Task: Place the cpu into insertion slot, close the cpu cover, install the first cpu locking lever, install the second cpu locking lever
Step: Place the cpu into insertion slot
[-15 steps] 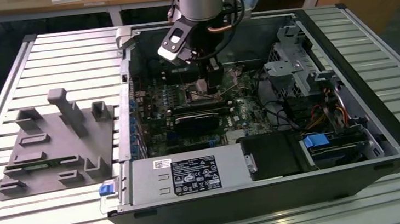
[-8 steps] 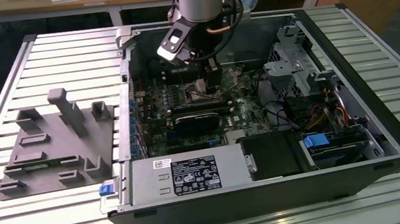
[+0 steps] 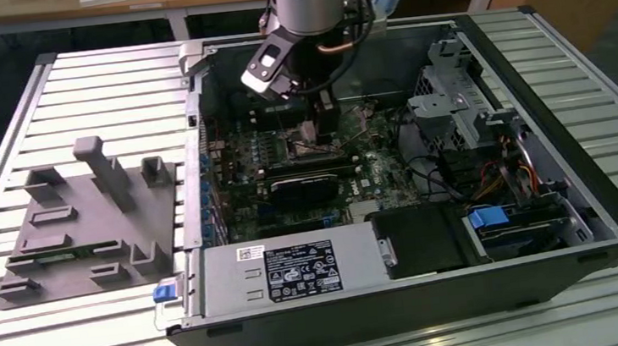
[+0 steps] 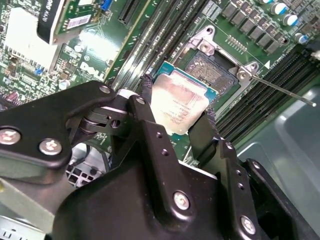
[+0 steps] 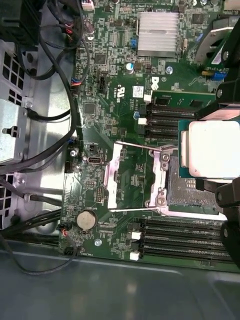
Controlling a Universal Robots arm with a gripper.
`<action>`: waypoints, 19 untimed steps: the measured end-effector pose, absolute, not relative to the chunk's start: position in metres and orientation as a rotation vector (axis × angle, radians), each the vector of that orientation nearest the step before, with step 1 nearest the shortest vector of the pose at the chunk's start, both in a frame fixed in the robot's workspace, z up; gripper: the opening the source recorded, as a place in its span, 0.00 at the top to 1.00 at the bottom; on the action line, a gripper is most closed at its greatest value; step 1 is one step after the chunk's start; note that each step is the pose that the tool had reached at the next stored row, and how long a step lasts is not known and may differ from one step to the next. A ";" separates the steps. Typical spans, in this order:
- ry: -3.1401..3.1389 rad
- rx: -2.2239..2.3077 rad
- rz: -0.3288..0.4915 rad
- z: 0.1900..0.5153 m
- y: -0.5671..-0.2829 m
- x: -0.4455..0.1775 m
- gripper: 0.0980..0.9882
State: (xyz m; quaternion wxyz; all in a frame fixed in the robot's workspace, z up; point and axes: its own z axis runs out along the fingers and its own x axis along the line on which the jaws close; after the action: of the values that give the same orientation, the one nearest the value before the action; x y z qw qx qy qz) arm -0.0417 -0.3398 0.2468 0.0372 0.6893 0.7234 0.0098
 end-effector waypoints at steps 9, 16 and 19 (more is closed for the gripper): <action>2.199 2.137 0.028 0.241 -0.328 -0.042 0.51; 2.196 2.139 0.027 0.233 -0.323 -0.042 0.51; 2.194 2.141 0.026 0.230 -0.322 -0.042 0.51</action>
State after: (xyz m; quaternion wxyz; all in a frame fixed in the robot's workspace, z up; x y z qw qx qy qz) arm -0.0423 -0.3224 0.2303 0.0381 0.6980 0.7151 0.0086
